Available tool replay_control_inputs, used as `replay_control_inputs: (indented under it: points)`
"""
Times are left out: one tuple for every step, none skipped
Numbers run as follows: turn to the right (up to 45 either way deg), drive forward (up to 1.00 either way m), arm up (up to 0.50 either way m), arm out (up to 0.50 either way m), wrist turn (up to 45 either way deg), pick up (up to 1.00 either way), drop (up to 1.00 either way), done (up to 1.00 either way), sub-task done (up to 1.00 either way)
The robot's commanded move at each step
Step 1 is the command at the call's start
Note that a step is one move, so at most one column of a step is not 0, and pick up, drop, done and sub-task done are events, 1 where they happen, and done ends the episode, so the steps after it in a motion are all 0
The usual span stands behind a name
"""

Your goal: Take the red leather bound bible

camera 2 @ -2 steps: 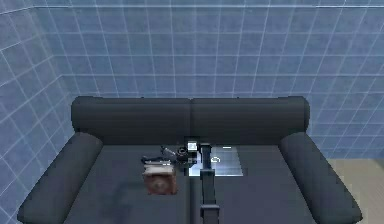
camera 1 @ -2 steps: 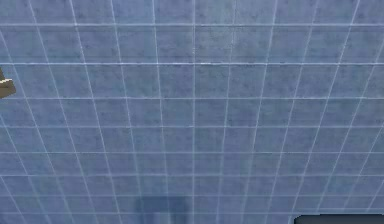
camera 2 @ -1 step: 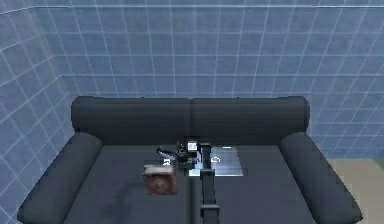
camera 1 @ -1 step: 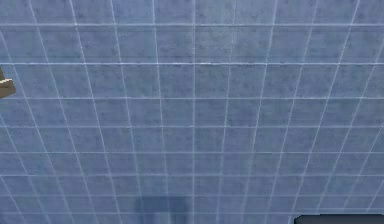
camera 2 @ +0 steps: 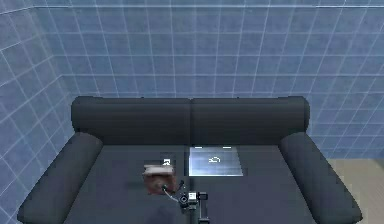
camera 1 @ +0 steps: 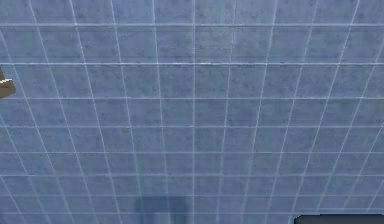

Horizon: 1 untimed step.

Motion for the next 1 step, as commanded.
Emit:
replay_control_inputs:
  points:
    - [0.0,0.00,0.00,0.00,0.0,1.00,0.00,0.00,0.00]
